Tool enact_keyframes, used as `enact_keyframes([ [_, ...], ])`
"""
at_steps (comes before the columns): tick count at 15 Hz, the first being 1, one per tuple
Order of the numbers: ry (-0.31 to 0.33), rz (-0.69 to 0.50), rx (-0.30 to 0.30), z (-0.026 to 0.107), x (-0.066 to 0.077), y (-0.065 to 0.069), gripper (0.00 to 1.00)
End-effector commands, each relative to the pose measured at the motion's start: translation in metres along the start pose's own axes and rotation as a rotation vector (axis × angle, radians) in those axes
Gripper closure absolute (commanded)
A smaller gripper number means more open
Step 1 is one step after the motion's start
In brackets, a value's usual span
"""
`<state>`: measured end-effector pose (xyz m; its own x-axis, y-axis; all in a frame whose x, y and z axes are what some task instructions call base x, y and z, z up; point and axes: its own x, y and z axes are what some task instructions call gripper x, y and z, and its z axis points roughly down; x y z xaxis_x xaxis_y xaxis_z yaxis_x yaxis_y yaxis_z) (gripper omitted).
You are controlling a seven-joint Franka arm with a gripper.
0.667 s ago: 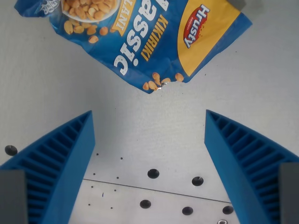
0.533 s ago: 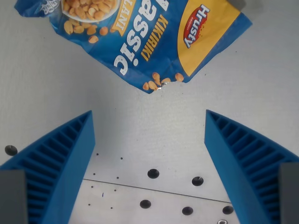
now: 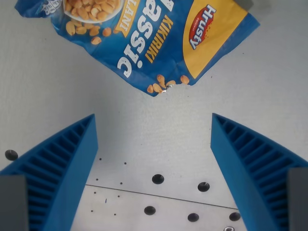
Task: Move above the blue bag
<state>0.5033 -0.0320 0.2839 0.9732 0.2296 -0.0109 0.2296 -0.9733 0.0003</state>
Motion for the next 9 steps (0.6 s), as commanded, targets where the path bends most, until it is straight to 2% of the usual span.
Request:
enact_keyframes([
  [1,0.009,0.021,-0.003,0.0,0.003,0.0,0.0],
  [9,0.007,0.068,0.002,0.011,0.015,0.001,0.0],
])
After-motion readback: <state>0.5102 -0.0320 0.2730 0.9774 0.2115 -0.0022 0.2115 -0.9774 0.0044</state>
